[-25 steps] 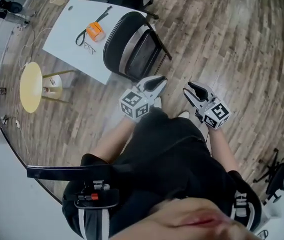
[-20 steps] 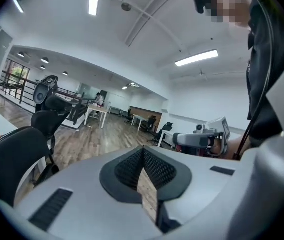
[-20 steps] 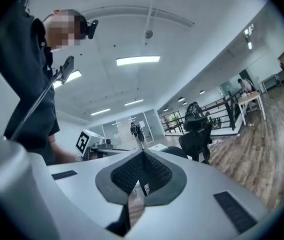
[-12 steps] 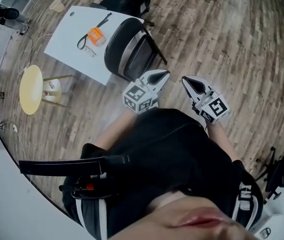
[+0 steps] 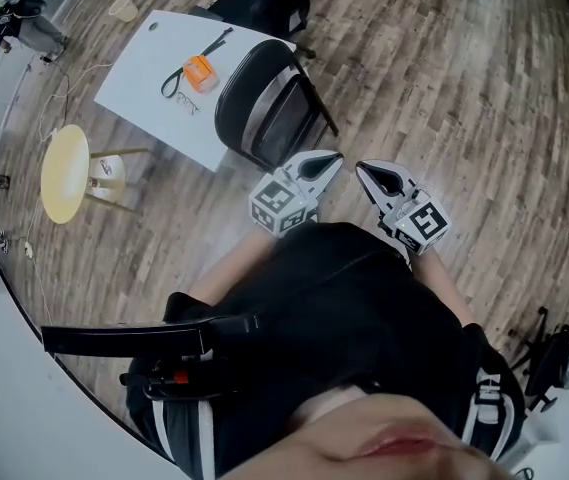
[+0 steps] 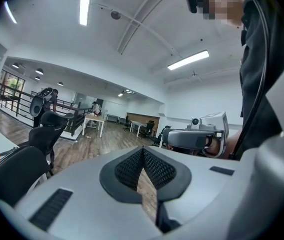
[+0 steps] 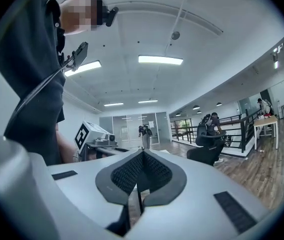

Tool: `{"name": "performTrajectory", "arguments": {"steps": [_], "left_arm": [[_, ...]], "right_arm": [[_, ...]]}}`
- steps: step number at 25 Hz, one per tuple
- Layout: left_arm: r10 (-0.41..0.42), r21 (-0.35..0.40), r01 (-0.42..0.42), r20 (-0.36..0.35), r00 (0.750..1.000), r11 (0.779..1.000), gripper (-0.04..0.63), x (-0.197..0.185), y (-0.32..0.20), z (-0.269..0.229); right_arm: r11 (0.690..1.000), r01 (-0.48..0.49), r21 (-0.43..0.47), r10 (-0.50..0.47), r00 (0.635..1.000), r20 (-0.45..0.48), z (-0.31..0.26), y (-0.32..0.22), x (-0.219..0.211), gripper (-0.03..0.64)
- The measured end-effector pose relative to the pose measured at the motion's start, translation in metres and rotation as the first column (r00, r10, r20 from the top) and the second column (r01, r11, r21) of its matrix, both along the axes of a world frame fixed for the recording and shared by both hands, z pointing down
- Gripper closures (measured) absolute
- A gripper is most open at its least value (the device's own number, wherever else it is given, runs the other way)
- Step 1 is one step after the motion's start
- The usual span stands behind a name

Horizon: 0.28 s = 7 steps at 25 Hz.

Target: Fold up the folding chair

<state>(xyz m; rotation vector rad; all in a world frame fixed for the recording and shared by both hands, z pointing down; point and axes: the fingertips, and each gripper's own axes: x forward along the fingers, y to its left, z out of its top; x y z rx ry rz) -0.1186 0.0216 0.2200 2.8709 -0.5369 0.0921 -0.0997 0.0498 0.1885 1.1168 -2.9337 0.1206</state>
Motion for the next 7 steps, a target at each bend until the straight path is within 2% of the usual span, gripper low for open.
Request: {"name": "performTrajectory", "arguments": {"steps": [7], "left_arm": [[-0.001,0.04,0.001,0.008,1.0,0.999,0.591,-0.0078,-0.0004,-0.0055]], "right_arm": [[1.0,-0.008,-0.004,0.008,1.0,0.011,-0.0007,-0.0039,-0.0029,0.607]]}}
